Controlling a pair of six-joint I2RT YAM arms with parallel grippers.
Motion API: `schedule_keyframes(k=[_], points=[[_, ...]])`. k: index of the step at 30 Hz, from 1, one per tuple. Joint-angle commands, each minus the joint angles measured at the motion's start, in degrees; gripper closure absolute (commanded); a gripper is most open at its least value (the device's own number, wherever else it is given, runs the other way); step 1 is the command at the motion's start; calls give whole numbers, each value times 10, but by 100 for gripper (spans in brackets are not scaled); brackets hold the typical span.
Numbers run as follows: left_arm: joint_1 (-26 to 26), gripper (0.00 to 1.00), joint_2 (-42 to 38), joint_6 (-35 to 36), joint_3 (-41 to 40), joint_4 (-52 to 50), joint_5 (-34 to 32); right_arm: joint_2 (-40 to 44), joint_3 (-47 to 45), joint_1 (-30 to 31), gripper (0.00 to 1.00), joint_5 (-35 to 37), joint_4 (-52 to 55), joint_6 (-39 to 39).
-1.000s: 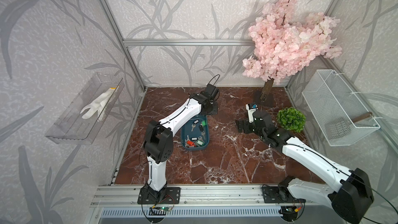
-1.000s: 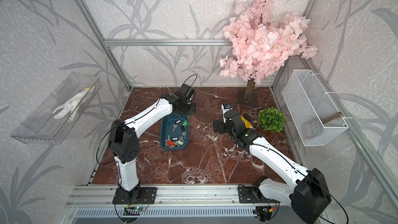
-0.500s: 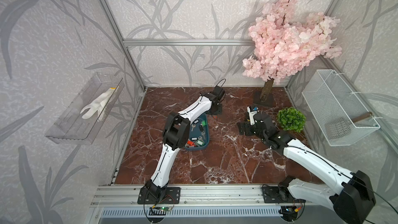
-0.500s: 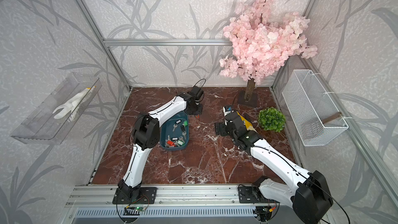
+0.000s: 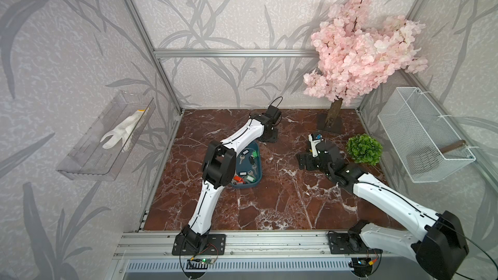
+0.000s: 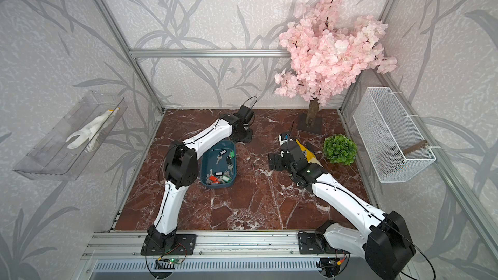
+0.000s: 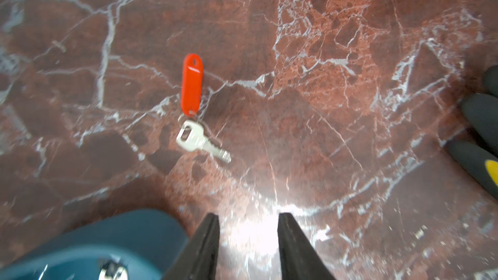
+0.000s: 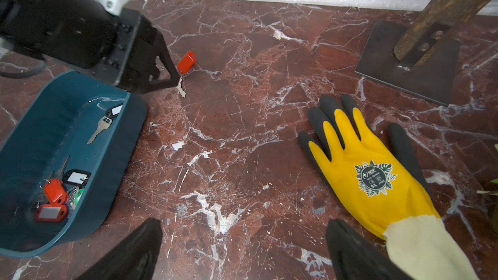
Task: Take the keys out of the storage box
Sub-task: Place the key at the center of the board.
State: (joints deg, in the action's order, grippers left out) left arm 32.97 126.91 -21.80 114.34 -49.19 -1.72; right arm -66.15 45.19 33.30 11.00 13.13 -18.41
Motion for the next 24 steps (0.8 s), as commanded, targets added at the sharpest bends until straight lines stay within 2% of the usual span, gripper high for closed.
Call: schedule_keyframes(k=[1,7,14,19,24], points=[[-7,55,-95,7,-47,-4,-15,-6,-1,-2,1,-6,-17,-6],[-34,48,-232,-14,-193,29,-17,-15,2,-2,1,-10,-24,-5],[-85,45,-339,-44,-348,50,2,-27,9,-4,1,-15,-31,-1],[-112,45,-344,-50,-407,81,33,-41,17,-4,1,-22,-33,0],[-115,48,-292,-41,-391,83,29,-45,22,-4,1,-26,-33,-2]])
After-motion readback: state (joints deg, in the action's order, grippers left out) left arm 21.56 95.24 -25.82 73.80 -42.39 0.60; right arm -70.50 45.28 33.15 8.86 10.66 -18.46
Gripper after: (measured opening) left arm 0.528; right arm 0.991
